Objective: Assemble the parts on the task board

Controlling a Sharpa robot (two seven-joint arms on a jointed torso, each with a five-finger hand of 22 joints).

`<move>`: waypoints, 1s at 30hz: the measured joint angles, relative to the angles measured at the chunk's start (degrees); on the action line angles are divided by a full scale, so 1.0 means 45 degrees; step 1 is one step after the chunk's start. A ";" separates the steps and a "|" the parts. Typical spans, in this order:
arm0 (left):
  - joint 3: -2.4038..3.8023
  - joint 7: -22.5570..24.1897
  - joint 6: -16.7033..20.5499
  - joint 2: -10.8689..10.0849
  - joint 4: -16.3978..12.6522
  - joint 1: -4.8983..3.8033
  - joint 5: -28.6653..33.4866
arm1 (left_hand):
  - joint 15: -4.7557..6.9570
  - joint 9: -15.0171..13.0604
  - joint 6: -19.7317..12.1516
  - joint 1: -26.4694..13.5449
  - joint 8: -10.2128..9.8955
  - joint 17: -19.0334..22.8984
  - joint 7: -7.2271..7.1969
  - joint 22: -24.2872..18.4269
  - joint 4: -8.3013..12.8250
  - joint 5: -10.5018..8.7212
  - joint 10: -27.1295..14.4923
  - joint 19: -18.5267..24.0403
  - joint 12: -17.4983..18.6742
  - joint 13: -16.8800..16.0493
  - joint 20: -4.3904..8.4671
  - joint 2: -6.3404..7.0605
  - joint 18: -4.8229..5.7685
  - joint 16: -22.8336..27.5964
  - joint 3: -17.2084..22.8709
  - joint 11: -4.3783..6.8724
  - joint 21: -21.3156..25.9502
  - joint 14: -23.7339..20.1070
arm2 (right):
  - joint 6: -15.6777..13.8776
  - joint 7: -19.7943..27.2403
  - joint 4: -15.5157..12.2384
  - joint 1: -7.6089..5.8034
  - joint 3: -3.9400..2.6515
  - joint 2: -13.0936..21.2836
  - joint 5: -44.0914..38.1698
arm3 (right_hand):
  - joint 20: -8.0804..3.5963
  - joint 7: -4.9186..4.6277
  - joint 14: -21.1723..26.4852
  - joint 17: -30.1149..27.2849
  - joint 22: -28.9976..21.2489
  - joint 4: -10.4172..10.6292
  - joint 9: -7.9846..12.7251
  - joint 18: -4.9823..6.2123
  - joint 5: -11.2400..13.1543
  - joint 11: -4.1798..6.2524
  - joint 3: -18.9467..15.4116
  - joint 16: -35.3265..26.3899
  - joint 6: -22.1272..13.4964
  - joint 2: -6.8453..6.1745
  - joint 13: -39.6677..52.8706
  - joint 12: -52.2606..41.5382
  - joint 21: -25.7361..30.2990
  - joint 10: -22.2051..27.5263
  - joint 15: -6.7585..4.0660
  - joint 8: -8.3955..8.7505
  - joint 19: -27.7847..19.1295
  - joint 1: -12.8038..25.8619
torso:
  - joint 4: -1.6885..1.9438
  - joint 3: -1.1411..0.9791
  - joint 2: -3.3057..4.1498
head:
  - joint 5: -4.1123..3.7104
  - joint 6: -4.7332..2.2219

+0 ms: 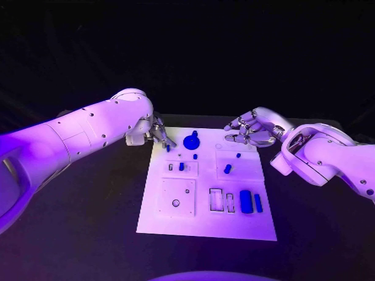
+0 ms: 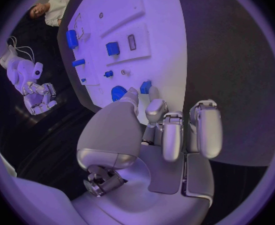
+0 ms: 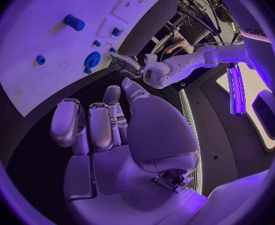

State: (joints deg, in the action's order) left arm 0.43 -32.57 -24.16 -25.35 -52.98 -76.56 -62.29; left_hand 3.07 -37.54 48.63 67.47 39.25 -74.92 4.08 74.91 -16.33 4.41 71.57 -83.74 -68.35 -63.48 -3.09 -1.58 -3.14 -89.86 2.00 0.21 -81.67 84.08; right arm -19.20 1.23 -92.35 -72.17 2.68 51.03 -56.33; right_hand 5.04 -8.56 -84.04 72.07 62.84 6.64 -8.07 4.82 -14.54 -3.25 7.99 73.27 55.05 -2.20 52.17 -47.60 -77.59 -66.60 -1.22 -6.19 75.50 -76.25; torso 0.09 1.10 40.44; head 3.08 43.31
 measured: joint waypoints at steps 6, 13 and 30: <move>0.0000 -0.0005 -0.0055 -0.0006 0.0001 -0.0002 0.0002 | 0.0039 -0.0030 -0.0008 0.0107 0.0051 0.0001 -0.0007 0.0000 0.0000 0.0000 0.0000 0.0000 0.0000 -0.0012 0.0000 -0.0107 0.0000 0.0000 0.0000 0.0000 0.0000 -0.0039 | 0.0023 -0.0011 0.0000 0.0000 0.0000 0.0000 -0.0001 | 0.0000 0.0000 0.0000 0.0001 0.0000 0.0000 0.0000 0.0000 0.0000 0.0000 0.0000 0.0000 0.0000 0.0000 0.0000 0.0000 0.0000 0.0000 0.0000 0.0000 0.0000 0.0000 | 0.0000 0.0000 0.0000 | -0.0007 0.0004; 0.0000 -0.0004 -0.0052 -0.0014 -0.0012 -0.0002 0.0008 | 0.0045 -0.0069 -0.0046 0.0511 0.0051 0.0001 -0.0045 0.0000 0.0054 0.0000 0.0045 -0.0047 0.0000 -0.0009 0.0047 -0.0411 -0.0001 0.0000 0.0055 0.0045 0.0001 -0.0046 | 0.0037 -0.0018 -0.0003 0.0000 0.0000 0.0001 -0.0001 | 0.0000 0.0000 0.0000 0.0000 -0.0012 0.0000 0.0000 0.0000 0.0000 0.0000 0.0000 0.0000 0.0000 0.0000 0.0000 0.0000 0.0000 0.0000 0.0000 0.0000 0.0000 0.0000 | 0.0002 -0.0001 -0.0001 | -0.0066 0.0048; -0.0002 0.0104 0.0101 -0.0292 -0.0206 -0.0018 0.0897 | 0.0184 -0.0136 -0.0644 0.2967 -0.0202 0.0002 -0.0090 0.0000 0.0261 0.0102 -0.0210 -0.0045 0.0445 0.0584 0.0140 -0.0252 -0.0001 0.0000 0.3062 0.0025 0.0001 -0.0002 | 0.0042 0.0001 -0.0001 0.0000 0.0000 -0.0019 -0.0015 | 0.0000 0.0000 0.0000 -0.0022 -0.0055 0.0000 0.0001 0.0000 -0.0070 -0.0001 0.0000 -0.0051 0.0000 0.0082 -0.0029 0.0000 0.0000 0.0000 0.0000 0.0000 0.0001 -0.0188 | 0.0001 0.0004 -0.0006 | -0.0052 0.0115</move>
State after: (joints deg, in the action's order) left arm 0.42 -32.10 -23.70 -26.67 -53.91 -76.64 -58.25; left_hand 3.90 -38.15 45.73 80.83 38.34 -74.91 3.67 74.91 -15.16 4.87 70.62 -83.94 -66.35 -60.85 -2.46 -2.71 -3.14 -89.86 15.78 0.32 -81.66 84.07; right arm -19.01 1.24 -92.36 -72.17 2.68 50.94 -56.40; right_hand 5.04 -8.56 -84.04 71.97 62.60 6.64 -8.07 4.82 -14.86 -3.25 7.99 73.04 55.05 -1.83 52.04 -47.60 -77.59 -66.60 -1.22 -6.19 75.51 -77.10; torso 0.09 1.12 40.41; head 2.85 43.83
